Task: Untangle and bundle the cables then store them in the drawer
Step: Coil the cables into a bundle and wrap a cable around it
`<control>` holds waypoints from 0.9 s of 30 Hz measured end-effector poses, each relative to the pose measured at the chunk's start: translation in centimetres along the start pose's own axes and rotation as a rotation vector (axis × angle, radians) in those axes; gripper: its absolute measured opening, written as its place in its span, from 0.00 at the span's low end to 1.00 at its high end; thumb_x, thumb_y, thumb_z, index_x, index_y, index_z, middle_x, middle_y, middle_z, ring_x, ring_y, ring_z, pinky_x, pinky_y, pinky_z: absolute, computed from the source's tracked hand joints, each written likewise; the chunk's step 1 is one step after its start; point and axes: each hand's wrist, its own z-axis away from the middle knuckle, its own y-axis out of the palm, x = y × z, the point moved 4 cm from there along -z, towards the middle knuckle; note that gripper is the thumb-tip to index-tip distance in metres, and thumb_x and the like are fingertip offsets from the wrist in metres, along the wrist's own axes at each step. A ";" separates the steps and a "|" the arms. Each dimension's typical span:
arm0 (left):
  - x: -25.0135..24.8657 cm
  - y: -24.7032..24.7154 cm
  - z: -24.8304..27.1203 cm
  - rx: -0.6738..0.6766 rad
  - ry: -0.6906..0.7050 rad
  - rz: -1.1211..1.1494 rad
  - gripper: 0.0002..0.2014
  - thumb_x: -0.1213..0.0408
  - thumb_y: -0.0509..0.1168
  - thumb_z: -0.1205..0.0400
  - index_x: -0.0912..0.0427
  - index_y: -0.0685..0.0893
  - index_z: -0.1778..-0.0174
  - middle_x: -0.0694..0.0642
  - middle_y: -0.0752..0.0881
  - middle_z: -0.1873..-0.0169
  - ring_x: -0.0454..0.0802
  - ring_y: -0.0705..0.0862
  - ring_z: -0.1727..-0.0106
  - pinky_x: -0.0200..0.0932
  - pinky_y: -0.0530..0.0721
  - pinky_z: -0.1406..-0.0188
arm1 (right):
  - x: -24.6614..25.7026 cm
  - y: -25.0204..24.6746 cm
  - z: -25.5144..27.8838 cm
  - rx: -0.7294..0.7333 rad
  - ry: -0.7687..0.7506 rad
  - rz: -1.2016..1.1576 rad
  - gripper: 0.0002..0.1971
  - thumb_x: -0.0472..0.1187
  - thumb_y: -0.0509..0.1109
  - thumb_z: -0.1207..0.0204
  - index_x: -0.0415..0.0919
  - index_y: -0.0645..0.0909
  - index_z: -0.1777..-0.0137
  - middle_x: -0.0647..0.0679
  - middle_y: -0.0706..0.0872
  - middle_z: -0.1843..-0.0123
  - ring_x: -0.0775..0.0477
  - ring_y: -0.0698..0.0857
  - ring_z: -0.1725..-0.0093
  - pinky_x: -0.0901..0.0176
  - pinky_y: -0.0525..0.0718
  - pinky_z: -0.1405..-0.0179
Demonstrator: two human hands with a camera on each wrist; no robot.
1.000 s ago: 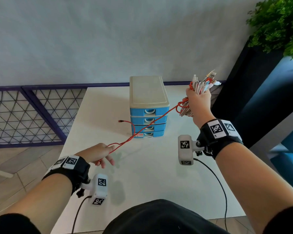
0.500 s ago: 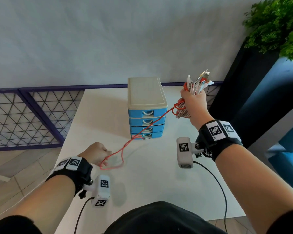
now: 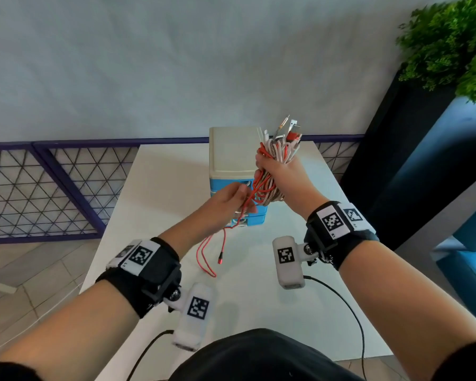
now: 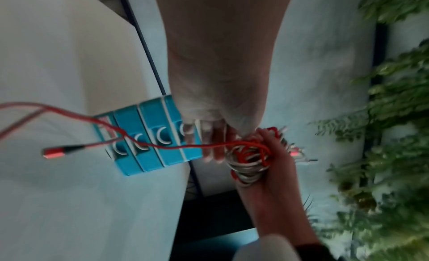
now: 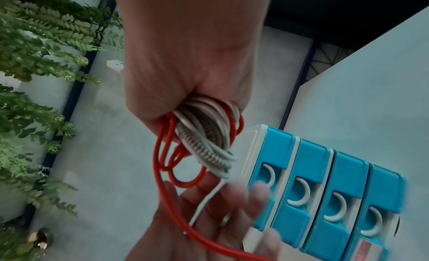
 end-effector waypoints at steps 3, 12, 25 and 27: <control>0.2 0.6 1.1 0.274 -0.175 0.270 0.20 0.53 0.47 0.11 0.57 0.75 0.63 0.51 0.72 0.74 0.49 0.79 0.69 0.46 0.79 0.42 | 0.3 -0.9 -0.3 -0.044 0.006 -0.078 0.05 0.37 0.69 0.20 0.40 0.77 0.56 0.45 0.84 0.70 0.47 0.86 0.70 0.50 0.88 0.63; 3.1 -1.6 1.3 0.264 -0.199 -0.385 0.13 0.62 0.59 0.14 0.53 0.82 0.64 0.50 0.76 0.73 0.43 0.73 0.70 0.28 0.73 0.68 | 1.0 -2.0 0.2 0.212 0.070 -0.318 0.06 0.31 0.65 0.19 0.39 0.77 0.57 0.47 0.81 0.66 0.50 0.86 0.67 0.50 0.89 0.58; -3.3 -3.6 -0.6 -0.328 0.178 -0.591 0.10 0.56 0.74 0.26 0.55 0.82 0.65 0.46 0.80 0.72 0.37 0.75 0.72 0.25 0.71 0.74 | -0.4 1.1 2.5 0.567 0.336 0.007 0.13 0.35 0.69 0.20 0.31 0.80 0.38 0.29 0.87 0.42 0.30 0.87 0.43 0.36 0.84 0.39; -2.9 -4.0 -0.5 -0.378 0.130 -0.576 0.16 0.49 0.76 0.30 0.57 0.80 0.68 0.49 0.79 0.74 0.41 0.75 0.72 0.29 0.70 0.76 | -0.3 0.9 2.8 0.600 0.353 0.043 0.13 0.36 0.67 0.19 0.30 0.80 0.38 0.34 0.90 0.46 0.36 0.91 0.49 0.43 0.89 0.46</control>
